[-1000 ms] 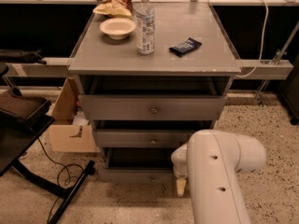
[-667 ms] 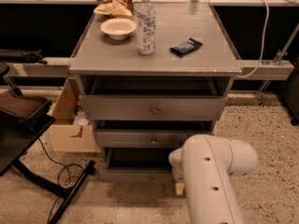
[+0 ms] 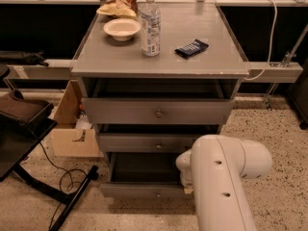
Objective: Open bottom drawer
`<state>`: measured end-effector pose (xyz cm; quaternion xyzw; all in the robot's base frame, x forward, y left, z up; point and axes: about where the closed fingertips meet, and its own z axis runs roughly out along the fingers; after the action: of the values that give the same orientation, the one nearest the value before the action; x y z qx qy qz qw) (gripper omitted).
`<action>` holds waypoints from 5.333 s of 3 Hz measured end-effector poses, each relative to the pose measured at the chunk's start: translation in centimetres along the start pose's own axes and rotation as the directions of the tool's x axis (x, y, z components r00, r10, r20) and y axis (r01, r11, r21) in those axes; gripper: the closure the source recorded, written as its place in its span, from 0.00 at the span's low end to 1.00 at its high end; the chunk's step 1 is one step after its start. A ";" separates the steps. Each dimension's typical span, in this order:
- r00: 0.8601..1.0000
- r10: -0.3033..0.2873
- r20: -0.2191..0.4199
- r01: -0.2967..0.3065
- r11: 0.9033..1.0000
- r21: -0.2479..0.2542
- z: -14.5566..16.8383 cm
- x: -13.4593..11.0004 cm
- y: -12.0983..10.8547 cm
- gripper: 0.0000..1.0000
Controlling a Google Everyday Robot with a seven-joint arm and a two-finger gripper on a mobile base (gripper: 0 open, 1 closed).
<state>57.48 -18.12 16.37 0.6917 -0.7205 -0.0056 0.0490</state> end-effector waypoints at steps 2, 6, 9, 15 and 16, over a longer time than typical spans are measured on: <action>1.000 0.015 -0.026 -0.016 1.000 -0.026 -0.7 0.9 1.1 1.00; 0.998 0.034 -0.049 -0.037 0.997 -0.063 -1.1 1.4 2.6 0.77; 0.999 0.033 -0.034 -0.035 0.998 -0.061 -1.1 1.0 2.3 0.08; 0.983 -0.161 0.089 0.149 0.981 0.128 -3.3 -8.7 1.9 0.00; 0.984 -0.134 0.116 0.123 0.987 0.099 -2.3 -8.5 2.4 0.00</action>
Offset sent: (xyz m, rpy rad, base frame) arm -0.1849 -0.1132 0.2064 -0.3813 0.4601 -0.2313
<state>55.59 -9.44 18.32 0.7367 -0.6754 -0.0185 -0.0274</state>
